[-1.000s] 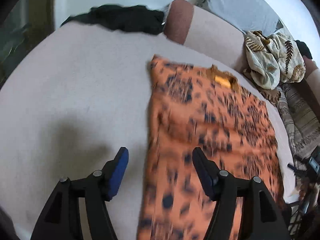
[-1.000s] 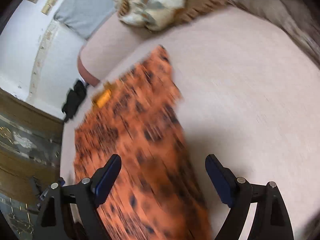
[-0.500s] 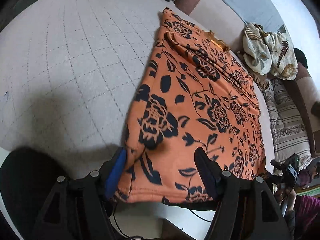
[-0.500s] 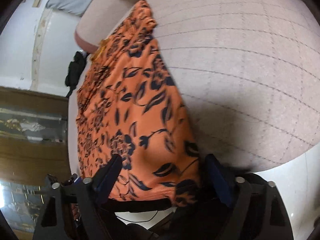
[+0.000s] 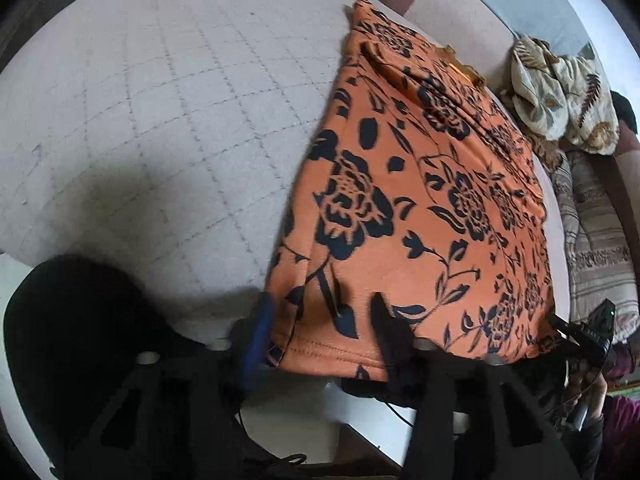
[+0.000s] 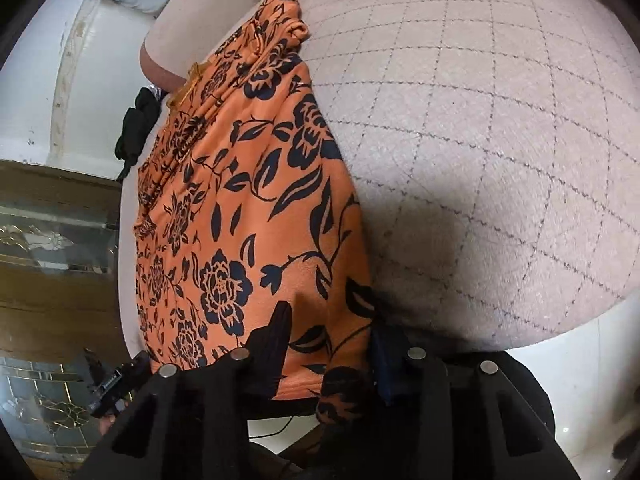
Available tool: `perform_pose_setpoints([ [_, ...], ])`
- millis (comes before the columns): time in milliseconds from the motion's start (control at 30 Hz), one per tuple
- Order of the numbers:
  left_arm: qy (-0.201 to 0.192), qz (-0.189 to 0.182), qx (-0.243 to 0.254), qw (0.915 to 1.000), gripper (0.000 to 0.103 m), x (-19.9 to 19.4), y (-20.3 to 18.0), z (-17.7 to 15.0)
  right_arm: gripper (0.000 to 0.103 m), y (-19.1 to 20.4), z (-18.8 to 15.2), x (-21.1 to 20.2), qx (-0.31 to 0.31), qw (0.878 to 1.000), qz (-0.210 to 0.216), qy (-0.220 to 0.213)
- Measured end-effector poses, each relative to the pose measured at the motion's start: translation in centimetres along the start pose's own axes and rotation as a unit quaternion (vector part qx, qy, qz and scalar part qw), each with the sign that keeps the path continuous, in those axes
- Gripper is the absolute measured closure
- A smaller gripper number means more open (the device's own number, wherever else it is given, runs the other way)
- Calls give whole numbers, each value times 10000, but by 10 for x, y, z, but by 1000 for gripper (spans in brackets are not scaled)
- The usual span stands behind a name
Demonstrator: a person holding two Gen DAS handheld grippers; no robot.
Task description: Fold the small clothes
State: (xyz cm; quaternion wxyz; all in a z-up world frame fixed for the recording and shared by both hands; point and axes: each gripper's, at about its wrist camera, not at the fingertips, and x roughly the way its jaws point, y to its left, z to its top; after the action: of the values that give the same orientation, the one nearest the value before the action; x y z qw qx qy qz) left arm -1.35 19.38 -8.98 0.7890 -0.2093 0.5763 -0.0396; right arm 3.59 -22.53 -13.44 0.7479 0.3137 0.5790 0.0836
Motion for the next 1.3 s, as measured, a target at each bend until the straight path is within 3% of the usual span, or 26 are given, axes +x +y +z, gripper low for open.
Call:
perform_pose_setpoints([
  [133,55,326,84,9994,33,6,1,-3,53,3,3,4,-67,10000,-4,65],
  [233,107,605,298,9977,39,13,-4,-4,53,6,3,8,-158,9998,-91,90],
  [267,71,738,362,9966,63,12,-5,-5,55,7,3,8,-194,9997,-130,92],
  [300,87,658,416,9969,90,10,-5,-4,67,8,2,8,-207,9996,-198,85],
  [333,132,466,403,9980,96,9,-6,-3,87,8,1,7,-209,9994,-272,92],
  [367,175,303,353,9988,96,7,-8,-2,95,8,0,6,-196,9993,-298,101],
  [400,130,342,379,9986,96,3,-10,-1,96,8,-1,3,-198,9994,-274,94],
  [533,-8,198,292,9994,96,-8,-14,-1,96,20,-2,-16,-276,9995,-51,-145],
  [667,234,327,75,9992,92,11,-2,-1,91,4,3,4,54,9996,-136,225],
  [733,237,239,68,9994,82,8,-2,-1,84,5,3,5,-18,9996,-190,192],
  [800,273,98,104,9995,48,8,-4,-2,75,6,3,5,-41,9998,-91,188],
  [833,299,92,165,9994,47,10,-8,-2,74,7,4,7,-69,9997,-110,210],
  [867,292,201,250,9991,49,11,-11,-2,74,9,4,9,-103,9996,-145,234],
  [900,261,356,349,9984,76,12,-16,-3,77,10,4,9,-165,9994,-173,264],
  [933,232,449,438,9978,98,12,-19,-2,93,12,5,8,-209,9992,-215,272],
  [1000,153,-8,242,9996,97,-1,-17,4,98,14,5,-1,-215,9996,-84,165],
  [1100,-312,-234,240,9989,97,-36,-14,16,98,22,11,-37,-190,9988,338,-310],
  [1167,-402,-289,201,9986,96,-42,-15,22,98,23,15,-51,-176,9978,422,-474],
  [1233,-249,-158,201,9994,96,-32,-10,25,98,17,17,-45,-107,9984,384,-392],
  [1300,286,12,21,9996,96,-3,1,19,98,5,13,-22,153,9992,353,-132],
])
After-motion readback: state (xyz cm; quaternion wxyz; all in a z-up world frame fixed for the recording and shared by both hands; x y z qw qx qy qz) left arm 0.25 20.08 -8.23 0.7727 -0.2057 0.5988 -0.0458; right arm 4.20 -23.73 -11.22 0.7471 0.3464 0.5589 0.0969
